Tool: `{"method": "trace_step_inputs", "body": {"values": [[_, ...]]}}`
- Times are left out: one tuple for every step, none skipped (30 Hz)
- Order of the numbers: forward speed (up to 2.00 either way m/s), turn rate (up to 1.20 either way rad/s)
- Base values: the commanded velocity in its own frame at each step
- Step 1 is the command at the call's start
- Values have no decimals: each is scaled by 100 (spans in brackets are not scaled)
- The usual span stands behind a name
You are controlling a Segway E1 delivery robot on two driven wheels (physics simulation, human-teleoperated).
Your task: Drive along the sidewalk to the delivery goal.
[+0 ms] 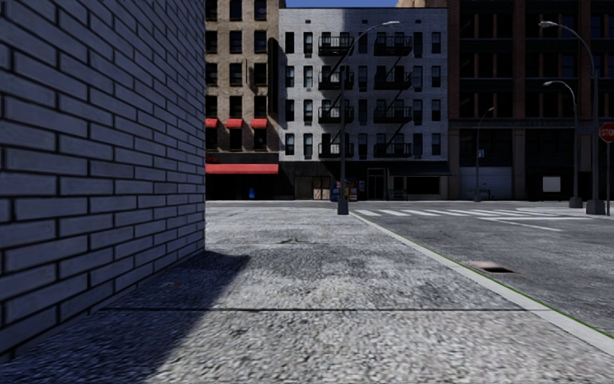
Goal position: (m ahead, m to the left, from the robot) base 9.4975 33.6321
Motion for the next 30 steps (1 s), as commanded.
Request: {"method": "trace_step_inputs", "body": {"values": [[200, 0], [200, 0], [200, 0], [200, 0], [200, 0], [200, 0], [200, 0], [200, 0], [200, 0], [200, 0], [200, 0], [200, 0], [200, 0], [200, 0], [200, 0], [200, 0], [200, 0], [200, 0], [200, 0], [200, 0], [200, 0], [200, 0], [200, 0], [200, 0], [200, 0], [200, 0], [200, 0], [200, 0], [200, 0], [200, 0]]}}
